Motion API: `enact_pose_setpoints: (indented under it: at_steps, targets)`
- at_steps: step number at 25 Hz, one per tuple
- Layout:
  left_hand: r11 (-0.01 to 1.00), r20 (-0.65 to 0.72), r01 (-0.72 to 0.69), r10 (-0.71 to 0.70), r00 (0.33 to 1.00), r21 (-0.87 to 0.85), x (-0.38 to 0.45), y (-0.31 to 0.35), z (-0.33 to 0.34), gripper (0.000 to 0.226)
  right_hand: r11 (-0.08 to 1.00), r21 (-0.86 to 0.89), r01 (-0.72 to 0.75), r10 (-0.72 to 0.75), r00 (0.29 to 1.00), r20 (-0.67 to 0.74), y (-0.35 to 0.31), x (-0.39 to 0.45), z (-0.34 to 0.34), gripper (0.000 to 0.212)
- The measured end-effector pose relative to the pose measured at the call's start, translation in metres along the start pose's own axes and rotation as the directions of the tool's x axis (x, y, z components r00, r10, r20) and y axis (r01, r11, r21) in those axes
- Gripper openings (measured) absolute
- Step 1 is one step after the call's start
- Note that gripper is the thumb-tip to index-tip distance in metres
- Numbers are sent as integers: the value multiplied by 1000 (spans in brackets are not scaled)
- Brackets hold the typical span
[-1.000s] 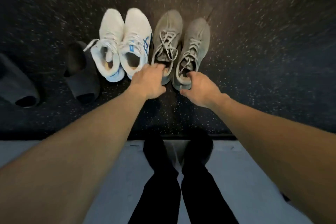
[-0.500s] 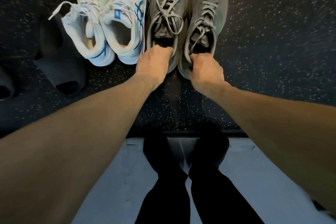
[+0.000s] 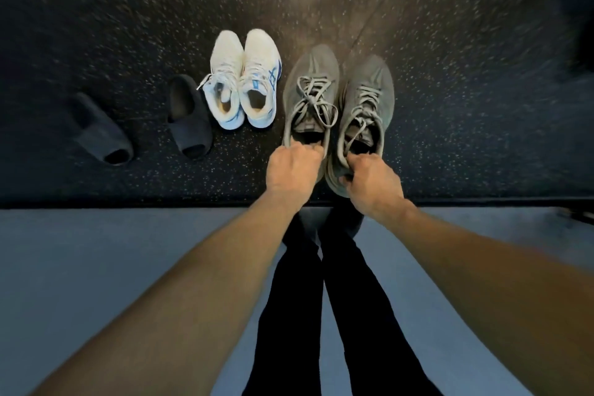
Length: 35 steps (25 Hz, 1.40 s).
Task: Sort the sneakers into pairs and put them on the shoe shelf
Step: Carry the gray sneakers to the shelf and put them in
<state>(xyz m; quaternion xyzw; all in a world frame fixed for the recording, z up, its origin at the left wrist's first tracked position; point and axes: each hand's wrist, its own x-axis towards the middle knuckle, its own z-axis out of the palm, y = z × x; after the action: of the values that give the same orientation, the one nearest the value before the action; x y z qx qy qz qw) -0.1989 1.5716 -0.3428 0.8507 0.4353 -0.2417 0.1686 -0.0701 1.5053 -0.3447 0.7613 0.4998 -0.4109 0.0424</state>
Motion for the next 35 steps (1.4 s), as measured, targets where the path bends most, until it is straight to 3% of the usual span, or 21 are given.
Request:
enact_pose_setpoints:
  at_steps: [8, 15, 27, 35]
  targets:
    - [995, -13, 16, -18, 1000, -95, -154, 20, -177, 28, 999, 11, 33, -33, 999, -26, -65, -172, -129, 15]
    - [996, -152, 37, -50, 987, -84, -256, 34, -257, 23, 991, -14, 132, -132, 987, -90, -101, -270, -190, 12]
    - [986, -183, 116, -137, 974, -121, -323, 50, -264, 17, 953, -155, 259, -275, 957, -93, -98, -326, -198, 15]
    - [996, -163, 27, -40, 986, -81, -328, 68, -261, 20, 987, -62, 146, -154, 976, -157, -81, -351, -181, 15]
